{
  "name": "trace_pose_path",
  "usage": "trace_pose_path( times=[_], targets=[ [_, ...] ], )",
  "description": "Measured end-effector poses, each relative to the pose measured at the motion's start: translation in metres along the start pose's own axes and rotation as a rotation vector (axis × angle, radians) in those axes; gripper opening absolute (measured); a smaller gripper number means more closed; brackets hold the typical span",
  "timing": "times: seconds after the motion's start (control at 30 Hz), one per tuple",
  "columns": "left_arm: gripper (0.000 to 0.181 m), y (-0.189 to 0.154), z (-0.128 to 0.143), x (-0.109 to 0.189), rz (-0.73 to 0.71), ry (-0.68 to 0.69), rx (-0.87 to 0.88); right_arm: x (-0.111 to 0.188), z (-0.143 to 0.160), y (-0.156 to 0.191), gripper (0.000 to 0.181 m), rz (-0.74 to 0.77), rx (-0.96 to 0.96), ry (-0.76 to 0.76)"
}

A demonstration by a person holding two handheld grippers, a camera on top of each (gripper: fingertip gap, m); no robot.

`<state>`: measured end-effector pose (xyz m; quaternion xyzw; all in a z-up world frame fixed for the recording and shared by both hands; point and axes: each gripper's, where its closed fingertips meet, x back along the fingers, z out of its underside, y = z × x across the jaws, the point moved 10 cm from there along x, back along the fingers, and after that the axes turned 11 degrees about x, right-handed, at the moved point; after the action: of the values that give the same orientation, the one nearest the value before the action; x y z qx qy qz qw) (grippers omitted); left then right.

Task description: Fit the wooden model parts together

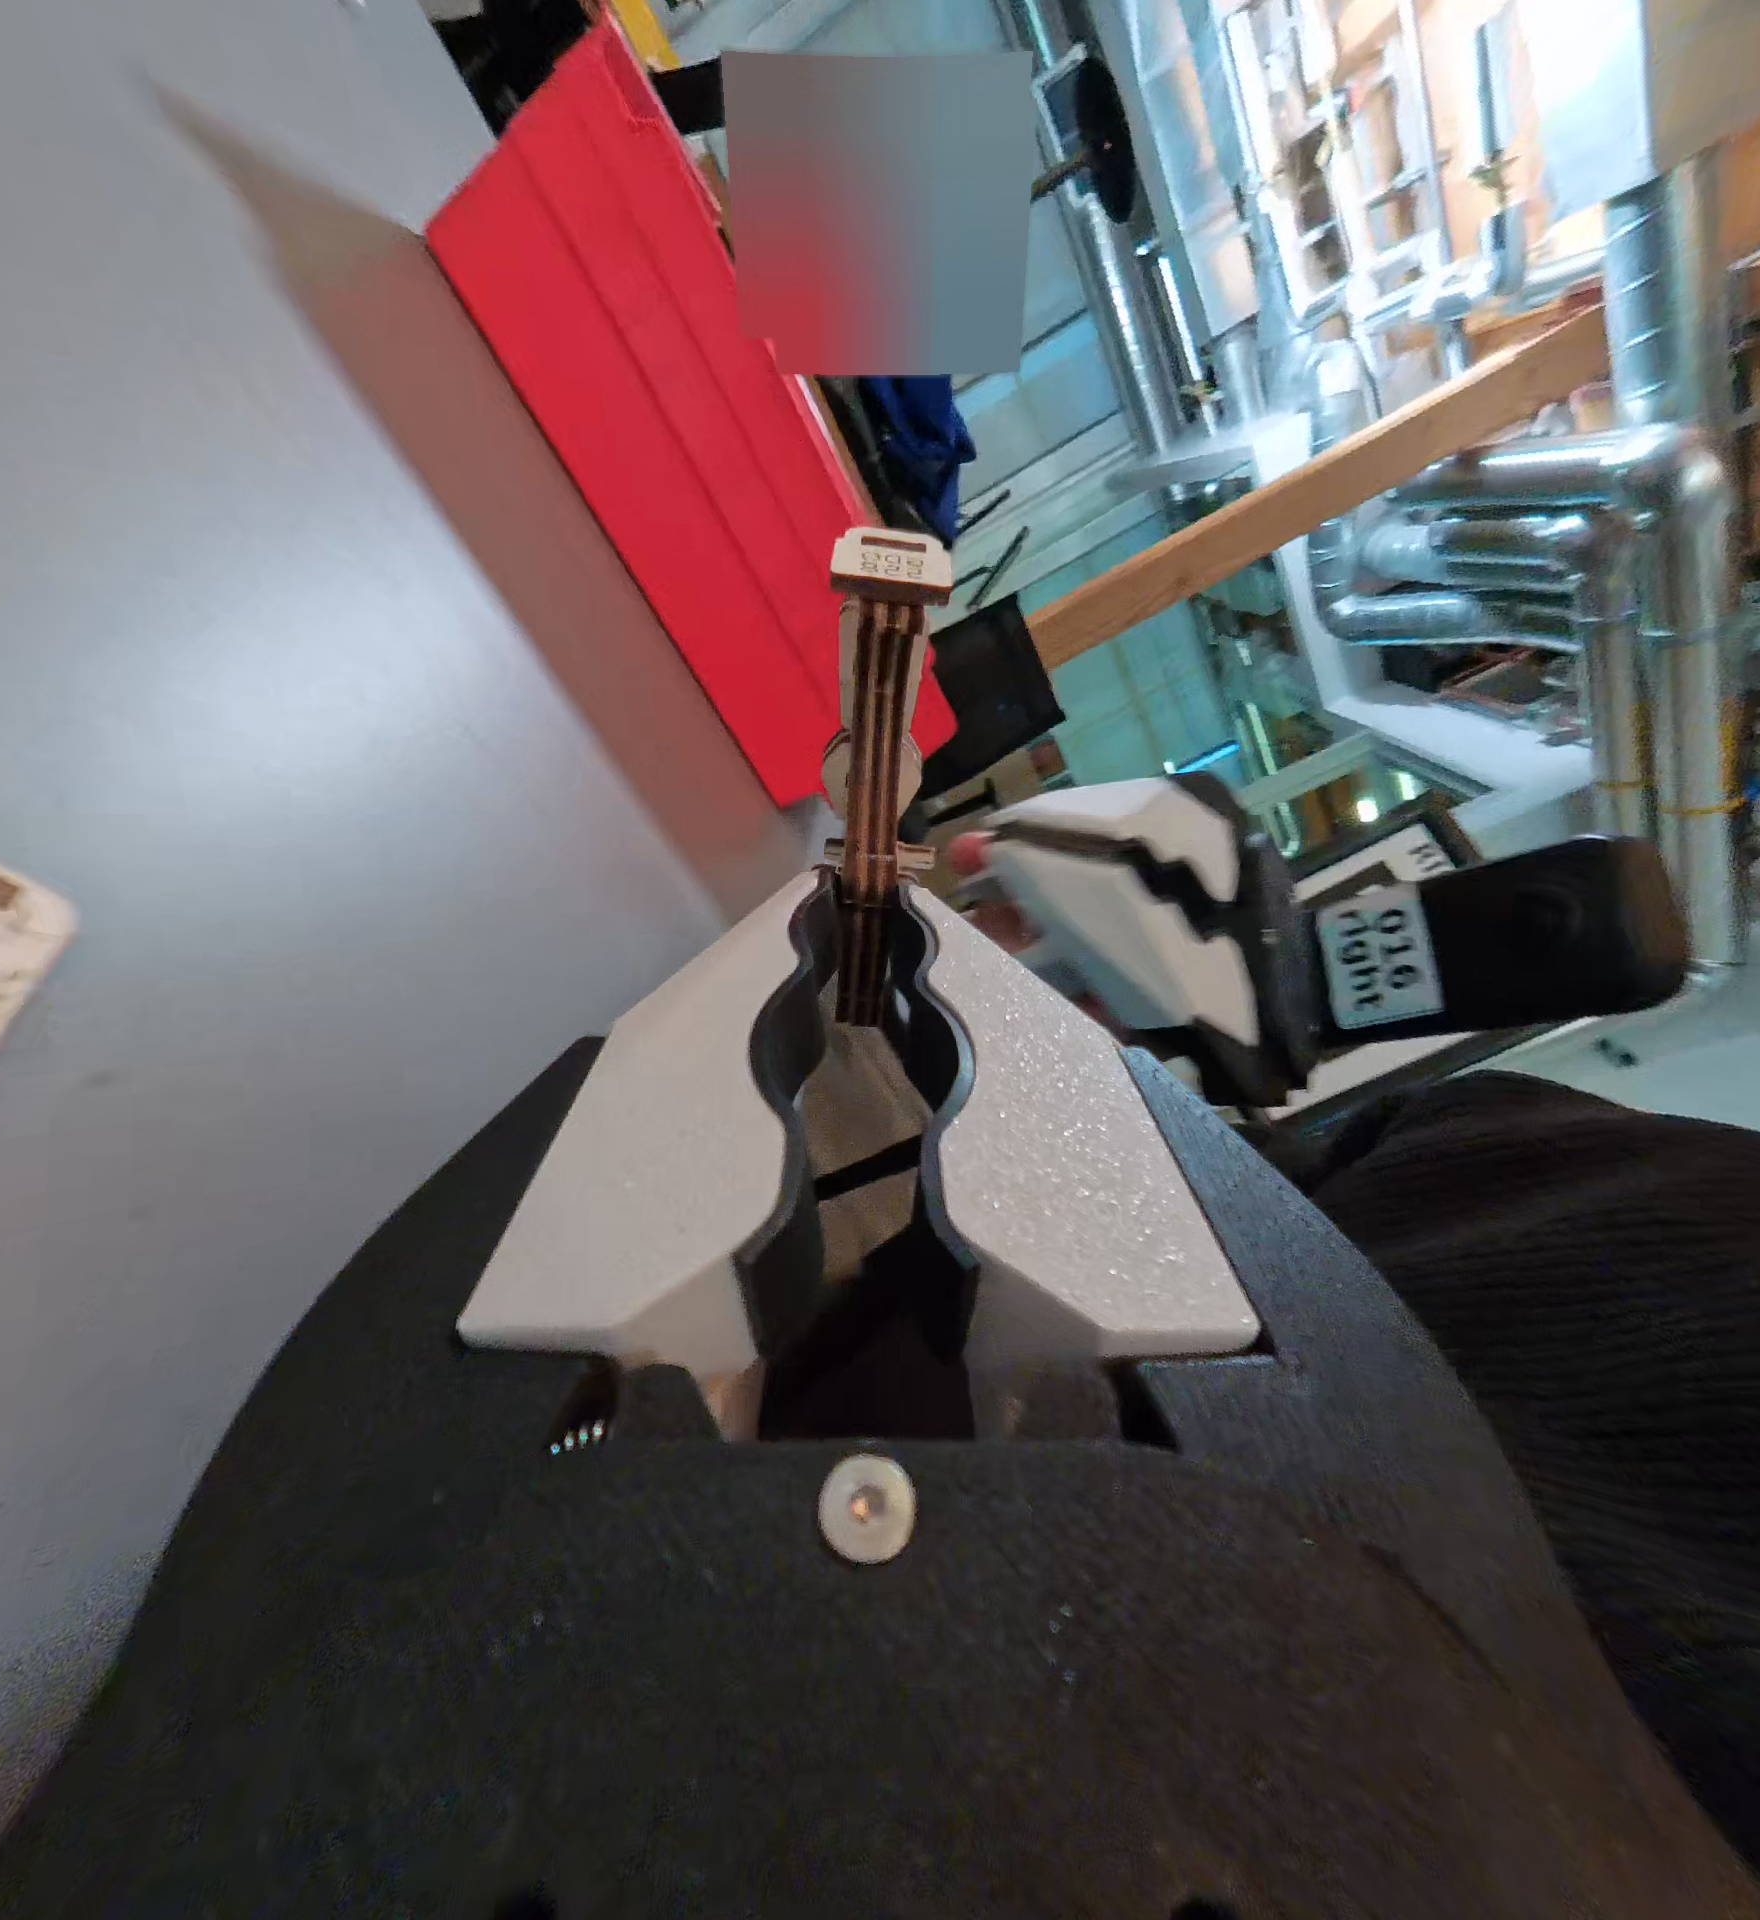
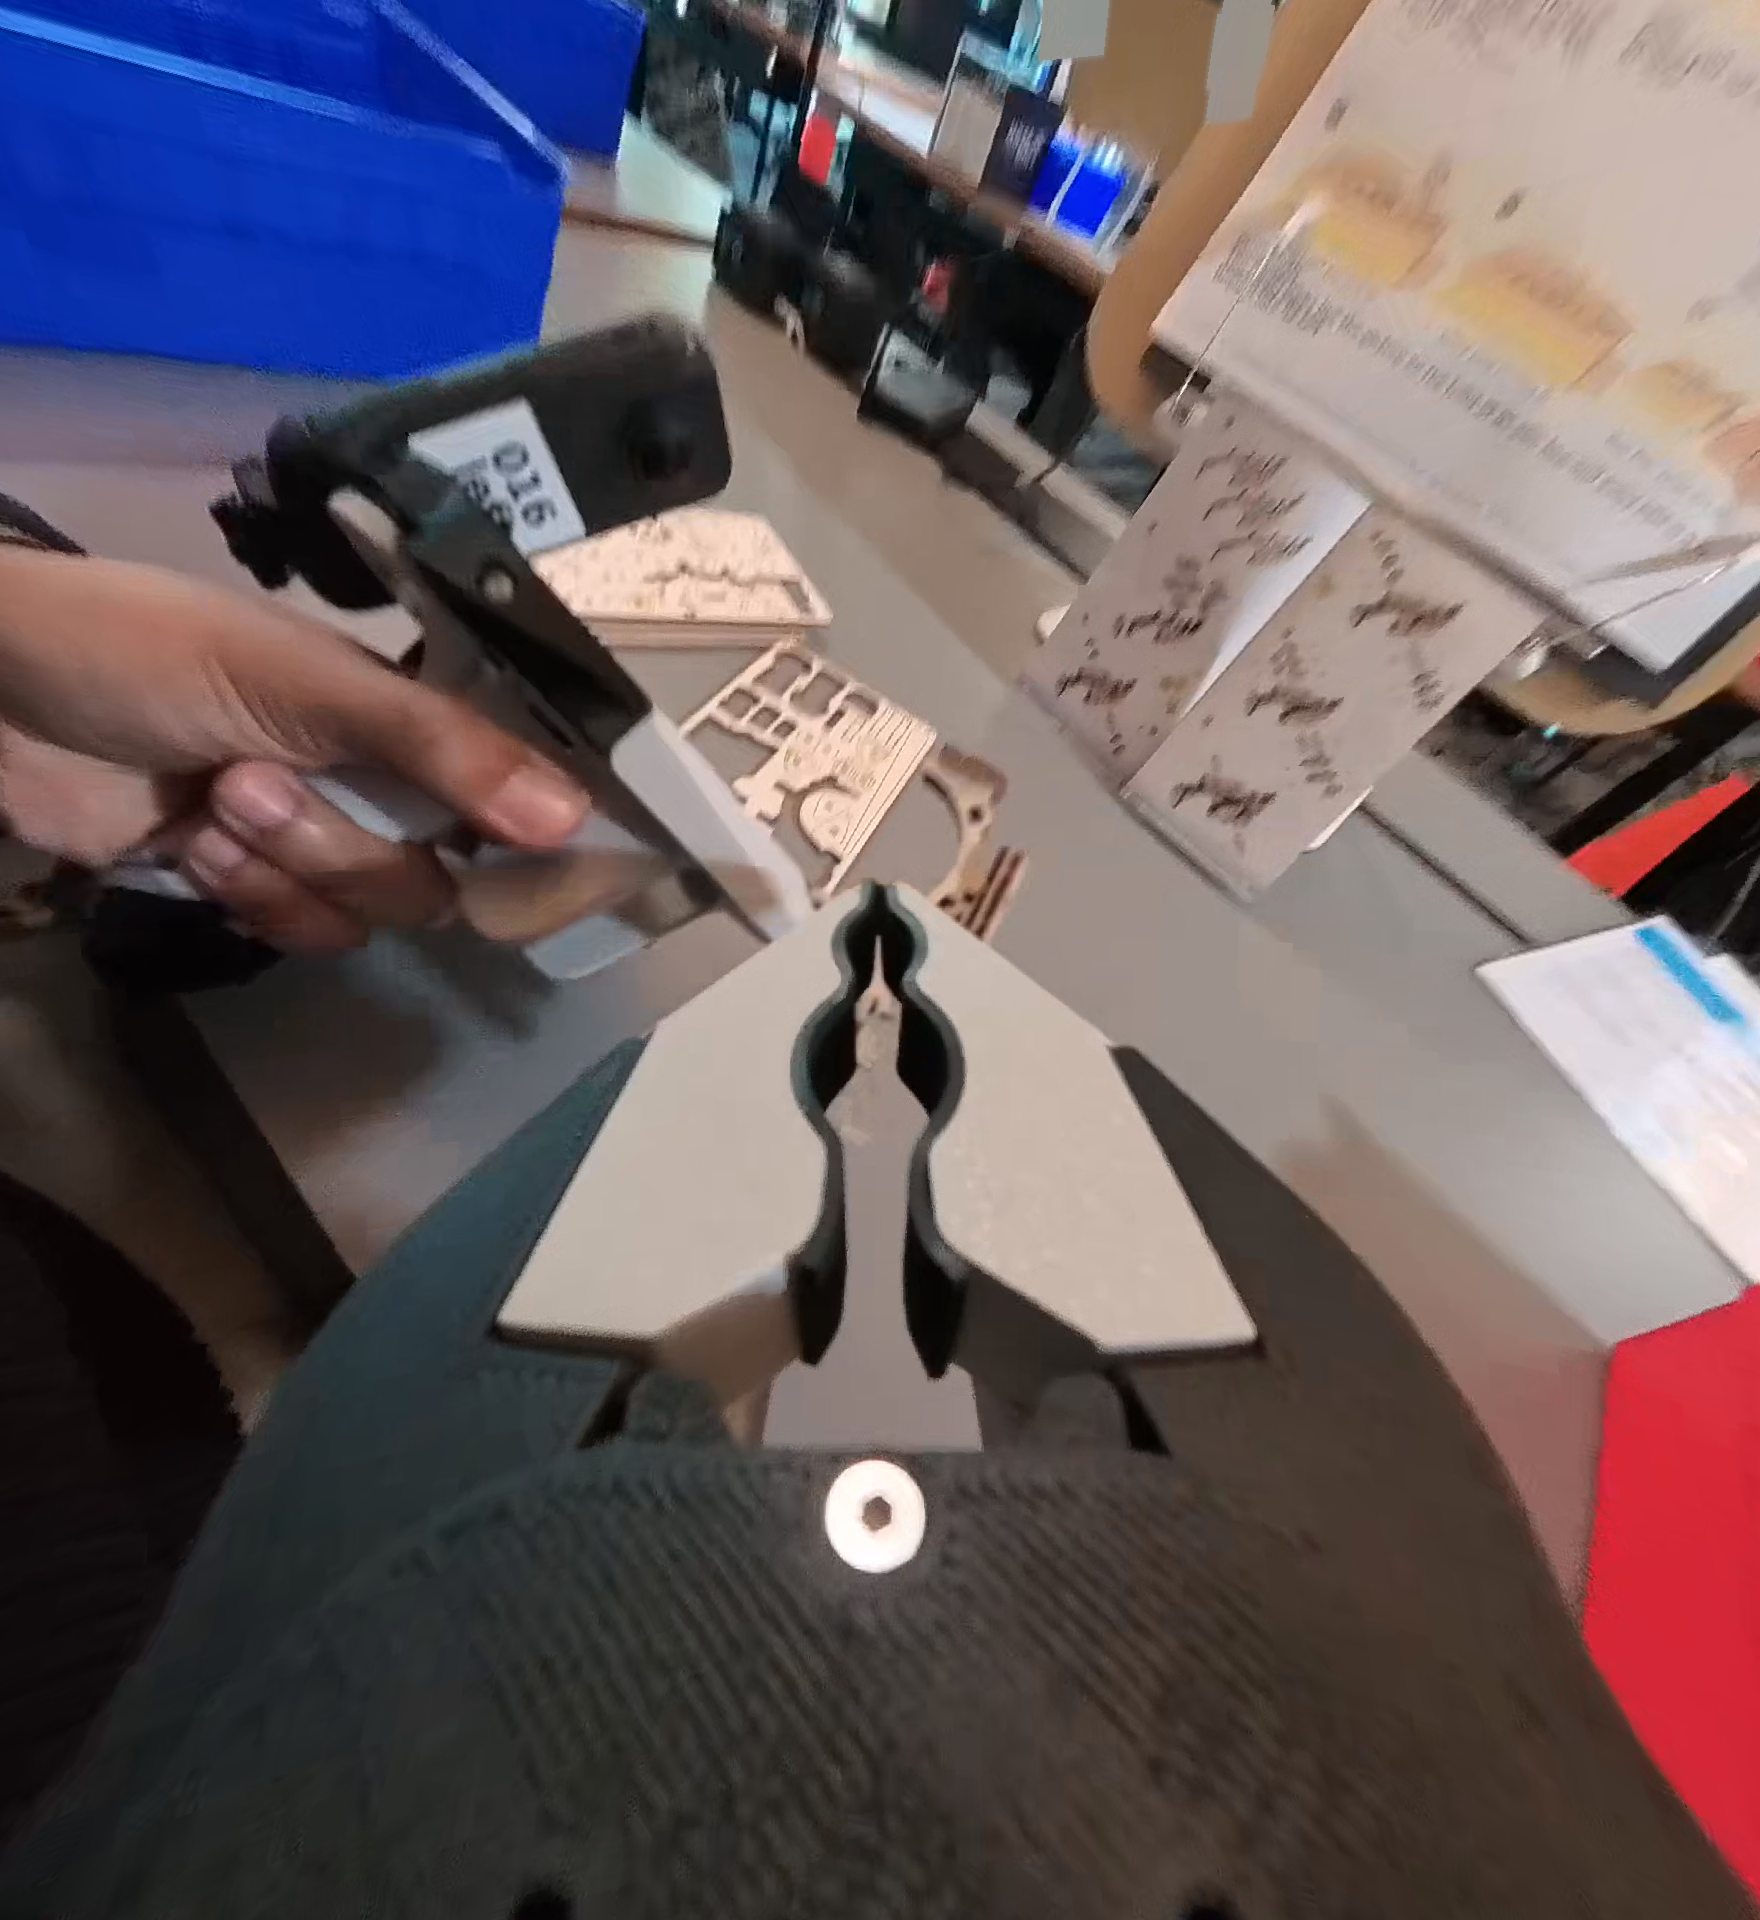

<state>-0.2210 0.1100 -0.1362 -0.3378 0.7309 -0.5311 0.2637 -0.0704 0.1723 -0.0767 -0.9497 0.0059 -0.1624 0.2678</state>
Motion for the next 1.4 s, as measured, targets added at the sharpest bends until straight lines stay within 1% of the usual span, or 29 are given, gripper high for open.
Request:
trace_pose_path(
  times=[0.03,0.1,0.23,0.4,0.47,0.57,0.63,0.67,0.7,0.73,0.77,0.83,0.93,1.0,1.03,1.07,1.13,1.2,1.27,1.3,1.33,1.37,1.4],
  targets=[
    [0.007,0.003,-0.002,0.002,-0.023,-0.006,-0.011,0.004,-0.004,-0.002,0.000,0.020,0.008,-0.031],
    [0.007,0.005,-0.007,0.006,-0.008,-0.032,0.026,0.009,-0.009,-0.004,0.000,0.040,0.009,-0.069],
    [0.007,0.004,-0.005,0.004,-0.038,-0.016,-0.026,0.007,-0.009,-0.001,0.000,0.023,0.014,-0.035],
    [0.007,-0.003,-0.006,0.004,-0.132,-0.014,-0.206,-0.003,0.001,0.000,0.000,-0.008,-0.022,0.076],
    [0.007,-0.005,-0.007,0.005,-0.156,-0.018,-0.247,-0.004,0.002,0.000,0.000,0.002,-0.019,0.094],
    [0.007,-0.001,-0.008,0.005,-0.162,-0.026,-0.214,0.000,-0.007,0.002,0.000,0.037,0.014,0.054],
    [0.007,0.001,-0.008,0.005,-0.132,-0.029,-0.163,0.002,-0.011,0.005,0.000,0.051,0.039,0.016],
    [0.007,-0.001,-0.007,0.005,-0.099,-0.029,-0.143,-0.001,-0.009,0.007,0.000,0.049,0.045,0.034],
    [0.007,-0.004,-0.005,0.003,-0.060,-0.016,-0.128,-0.006,-0.003,0.008,0.000,0.033,0.042,0.087],
    [0.007,-0.003,-0.003,0.001,-0.103,-0.011,-0.122,-0.011,0.002,0.008,0.000,0.016,0.029,0.125],
    [0.007,-0.001,-0.003,0.002,-0.086,-0.016,-0.135,-0.011,0.003,0.008,0.000,0.003,0.012,0.125],
    [0.007,0.002,-0.006,0.003,-0.056,-0.025,-0.055,-0.005,-0.002,0.003,0.000,0.023,0.003,0.088],
    [0.007,0.004,-0.006,0.003,-0.075,-0.021,-0.066,0.002,-0.010,0.000,0.000,0.061,0.017,0.029],
    [0.007,0.000,-0.004,0.001,-0.055,-0.013,-0.072,-0.005,-0.005,0.004,0.000,0.032,0.014,0.081],
    [0.007,-0.002,-0.002,0.000,-0.074,-0.010,-0.082,-0.010,0.001,0.006,0.000,0.010,0.005,0.126],
    [0.007,0.000,-0.001,0.000,-0.095,-0.010,-0.102,-0.013,0.004,0.007,0.000,-0.004,-0.011,0.139],
    [0.007,0.004,-0.004,0.001,-0.045,-0.013,-0.016,-0.010,0.003,0.003,0.000,-0.005,-0.031,0.117],
    [0.007,0.006,-0.005,0.003,-0.076,-0.019,-0.036,-0.002,-0.003,-0.001,0.000,0.016,-0.035,0.049],
    [0.007,0.005,-0.006,0.003,-0.059,-0.026,-0.032,0.002,-0.009,-0.001,0.000,0.022,-0.024,0.010],
    [0.007,0.002,-0.005,0.002,-0.050,-0.020,-0.047,-0.001,-0.008,0.001,0.000,0.017,-0.013,0.031],
    [0.007,-0.002,-0.003,0.001,-0.032,-0.014,-0.068,-0.007,-0.003,0.004,0.000,0.007,-0.009,0.087],
    [0.007,-0.002,-0.001,0.000,-0.080,-0.014,-0.086,-0.011,0.002,0.005,0.000,-0.003,-0.016,0.119],
    [0.007,0.000,-0.002,0.001,-0.064,-0.017,-0.097,-0.011,0.003,0.005,0.000,-0.010,-0.029,0.119]
  ],
)
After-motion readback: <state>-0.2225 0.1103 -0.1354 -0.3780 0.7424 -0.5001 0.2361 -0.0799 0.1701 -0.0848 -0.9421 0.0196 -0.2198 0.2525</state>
